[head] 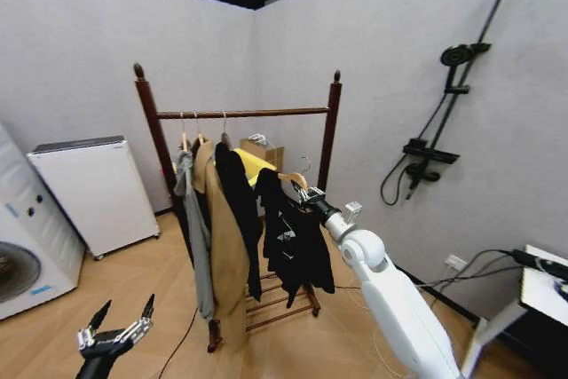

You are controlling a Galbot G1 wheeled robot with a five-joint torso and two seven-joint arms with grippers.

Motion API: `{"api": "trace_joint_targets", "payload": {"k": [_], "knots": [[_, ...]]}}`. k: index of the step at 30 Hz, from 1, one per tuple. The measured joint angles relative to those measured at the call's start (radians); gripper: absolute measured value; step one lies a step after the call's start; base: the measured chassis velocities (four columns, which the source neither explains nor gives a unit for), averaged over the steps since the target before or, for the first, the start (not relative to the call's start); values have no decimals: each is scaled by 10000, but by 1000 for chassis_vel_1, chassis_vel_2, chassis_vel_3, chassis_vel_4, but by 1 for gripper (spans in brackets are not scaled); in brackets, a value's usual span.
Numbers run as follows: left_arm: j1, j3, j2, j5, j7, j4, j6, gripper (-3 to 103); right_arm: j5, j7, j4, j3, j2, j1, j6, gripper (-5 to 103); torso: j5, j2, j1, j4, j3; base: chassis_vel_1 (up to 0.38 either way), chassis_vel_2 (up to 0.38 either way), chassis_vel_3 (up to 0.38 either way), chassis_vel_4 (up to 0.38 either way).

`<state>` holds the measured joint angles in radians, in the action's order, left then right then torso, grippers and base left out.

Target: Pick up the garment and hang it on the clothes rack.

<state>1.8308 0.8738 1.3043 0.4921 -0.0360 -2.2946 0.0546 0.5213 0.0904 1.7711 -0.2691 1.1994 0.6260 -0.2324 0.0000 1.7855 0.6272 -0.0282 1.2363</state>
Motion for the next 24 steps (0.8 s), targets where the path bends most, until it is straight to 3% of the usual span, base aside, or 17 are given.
{"api": "trace_joint_targets", "payload": {"k": [5, 13, 24], "knots": [[0, 0, -1, 0, -2, 0, 0, 100, -319, -58, -108, 55, 126, -39, 114, 10, 1, 0, -1, -13, -1, 6, 10, 2, 4], [0, 0, 0, 0, -2, 0, 0, 100, -389, -33, -87, 207, 238, -11, 160, 10, -1, 2, -4, -7, -1, -32, 19, 22, -22], [-1, 0, 0, 0, -5, 0, 0, 100, -477, -287, 149, 449, 252, 13, 1, 10, 2, -3, 6, -6, 2, -172, 168, 179, -163]]}}
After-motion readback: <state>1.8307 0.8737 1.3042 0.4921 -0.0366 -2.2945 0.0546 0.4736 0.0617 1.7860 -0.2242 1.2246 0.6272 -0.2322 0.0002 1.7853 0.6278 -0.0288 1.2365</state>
